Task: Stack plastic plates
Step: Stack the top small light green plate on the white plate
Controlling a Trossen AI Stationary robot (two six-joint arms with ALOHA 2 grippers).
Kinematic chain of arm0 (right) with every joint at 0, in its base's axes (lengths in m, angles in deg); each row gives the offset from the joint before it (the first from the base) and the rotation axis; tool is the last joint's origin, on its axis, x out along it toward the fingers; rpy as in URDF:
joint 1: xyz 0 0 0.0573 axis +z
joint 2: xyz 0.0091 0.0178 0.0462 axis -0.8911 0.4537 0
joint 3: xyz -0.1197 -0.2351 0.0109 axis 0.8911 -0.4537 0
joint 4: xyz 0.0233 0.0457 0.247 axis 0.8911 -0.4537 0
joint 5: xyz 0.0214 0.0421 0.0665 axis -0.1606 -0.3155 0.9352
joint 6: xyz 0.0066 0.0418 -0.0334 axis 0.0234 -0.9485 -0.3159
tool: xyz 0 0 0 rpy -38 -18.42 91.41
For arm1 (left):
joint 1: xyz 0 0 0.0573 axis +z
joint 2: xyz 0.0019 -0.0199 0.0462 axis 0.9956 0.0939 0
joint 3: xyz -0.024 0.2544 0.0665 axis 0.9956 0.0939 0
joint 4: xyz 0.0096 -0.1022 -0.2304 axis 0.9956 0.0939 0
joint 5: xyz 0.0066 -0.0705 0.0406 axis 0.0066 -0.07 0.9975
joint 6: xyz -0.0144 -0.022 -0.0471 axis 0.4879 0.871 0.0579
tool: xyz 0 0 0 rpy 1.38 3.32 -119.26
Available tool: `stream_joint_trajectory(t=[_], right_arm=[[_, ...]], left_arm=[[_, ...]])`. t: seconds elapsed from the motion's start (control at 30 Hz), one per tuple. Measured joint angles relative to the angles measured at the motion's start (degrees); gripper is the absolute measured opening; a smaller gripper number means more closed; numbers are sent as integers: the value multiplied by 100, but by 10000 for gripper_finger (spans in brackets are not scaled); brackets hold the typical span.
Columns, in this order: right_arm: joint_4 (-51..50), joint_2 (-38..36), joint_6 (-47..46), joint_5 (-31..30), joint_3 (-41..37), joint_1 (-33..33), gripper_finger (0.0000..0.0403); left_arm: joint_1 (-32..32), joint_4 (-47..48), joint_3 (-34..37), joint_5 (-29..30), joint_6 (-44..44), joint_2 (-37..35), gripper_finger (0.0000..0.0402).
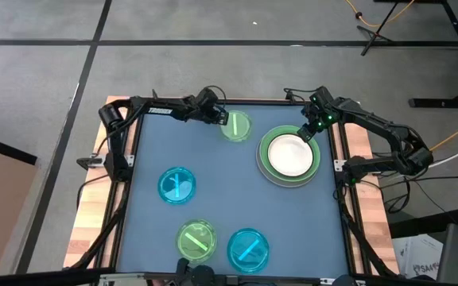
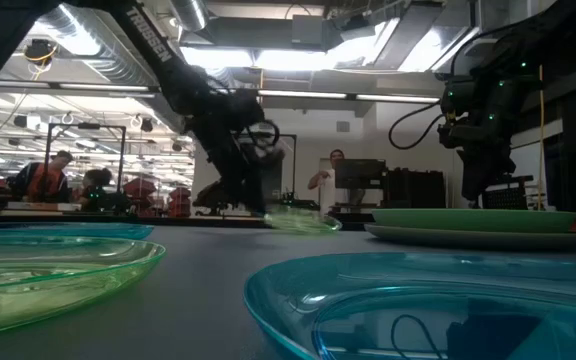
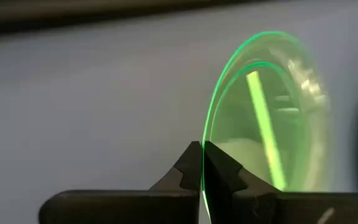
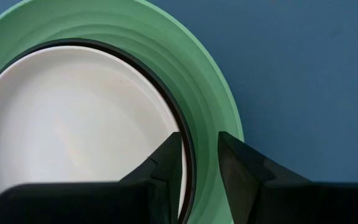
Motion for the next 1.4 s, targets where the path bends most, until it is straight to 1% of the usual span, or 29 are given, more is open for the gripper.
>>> stream_joint_trajectory(t=[0.3,0.43,0.53,0.73,0.93,1.07,1.17,1.3,1.4], right_arm=[[4,-343,-2,2,0,0,92],[28,-590,-39,17,0,0,92],[179,-779,-216,160,0,0,92],[774,-1128,-648,617,0,2,92],[1433,-1237,-1157,1032,0,2,92],[1687,-1237,-1397,1146,0,19,92],[1821,-1235,-1567,1142,0,210,92],[2147,-1235,-1671,1147,0,641,92],[2417,-1228,-1714,915,0,1047,92]], left_arm=[[-183,-515,-7,41,-188,-598,0],[-370,-763,-10,54,-264,-734,0],[-541,-892,-13,107,-291,-792,0],[-963,-1094,-13,544,-328,-792,0],[-1421,-1116,-13,1296,-345,-792,0],[-1704,-1115,-13,1751,-346,-792,0],[-1897,-1118,-13,2082,-344,-792,0],[-2098,-1118,-13,2434,-343,-792,0],[-2208,-1118,-13,2663,-343,-792,0]])
